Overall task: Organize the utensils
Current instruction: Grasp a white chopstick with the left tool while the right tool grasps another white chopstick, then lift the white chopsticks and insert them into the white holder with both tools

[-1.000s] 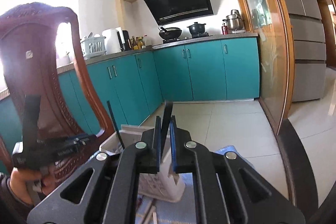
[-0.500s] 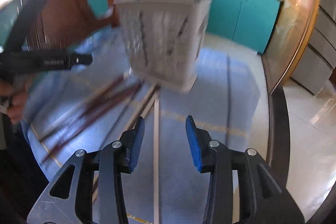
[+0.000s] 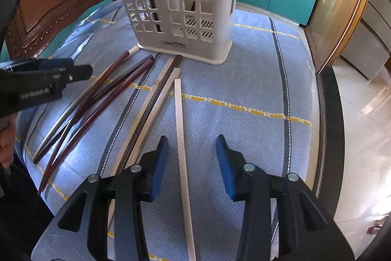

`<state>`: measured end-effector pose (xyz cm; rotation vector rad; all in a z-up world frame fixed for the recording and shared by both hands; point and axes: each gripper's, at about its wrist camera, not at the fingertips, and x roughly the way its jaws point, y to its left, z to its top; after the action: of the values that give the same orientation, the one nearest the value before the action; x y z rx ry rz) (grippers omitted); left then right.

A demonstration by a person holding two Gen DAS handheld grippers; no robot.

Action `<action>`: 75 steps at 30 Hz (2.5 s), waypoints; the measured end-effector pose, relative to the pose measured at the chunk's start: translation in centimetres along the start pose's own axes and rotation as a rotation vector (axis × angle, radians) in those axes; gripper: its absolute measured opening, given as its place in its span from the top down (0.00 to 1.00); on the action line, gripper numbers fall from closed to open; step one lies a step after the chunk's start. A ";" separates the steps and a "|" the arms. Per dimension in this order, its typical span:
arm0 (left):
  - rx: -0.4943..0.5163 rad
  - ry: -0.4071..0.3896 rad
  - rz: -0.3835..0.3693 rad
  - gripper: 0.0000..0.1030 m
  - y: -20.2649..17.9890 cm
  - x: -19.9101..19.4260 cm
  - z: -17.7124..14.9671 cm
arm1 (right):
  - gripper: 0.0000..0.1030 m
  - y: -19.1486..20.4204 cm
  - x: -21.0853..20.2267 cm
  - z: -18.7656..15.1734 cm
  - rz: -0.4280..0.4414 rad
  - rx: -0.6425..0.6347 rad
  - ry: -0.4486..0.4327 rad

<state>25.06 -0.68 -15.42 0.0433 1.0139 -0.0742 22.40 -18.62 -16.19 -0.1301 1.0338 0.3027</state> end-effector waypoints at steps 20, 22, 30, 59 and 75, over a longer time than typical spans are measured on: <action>0.025 0.049 0.012 0.48 -0.7 1.1 -0.8 | 0.94 -1.3 -0.6 0.3 0.059 0.076 -0.001; 0.028 0.051 0.013 0.47 -0.9 1.1 -0.9 | 0.94 -1.4 -0.7 0.3 0.056 0.079 0.001; 0.033 0.058 0.006 0.45 -1.3 0.9 -1.0 | 0.94 -1.2 -0.4 0.3 0.049 0.067 0.014; -0.002 0.048 0.013 0.53 -1.0 4.4 3.1 | 0.90 0.3 0.9 1.9 -0.044 0.025 -0.009; 0.030 -0.073 -0.009 0.93 -2.6 1.5 4.0 | 0.94 -0.6 -4.0 2.4 0.081 0.065 -0.206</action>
<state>29.08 -3.64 -14.61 0.0628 0.9405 -0.0979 22.71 -19.37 -11.56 0.0021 0.8442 0.3475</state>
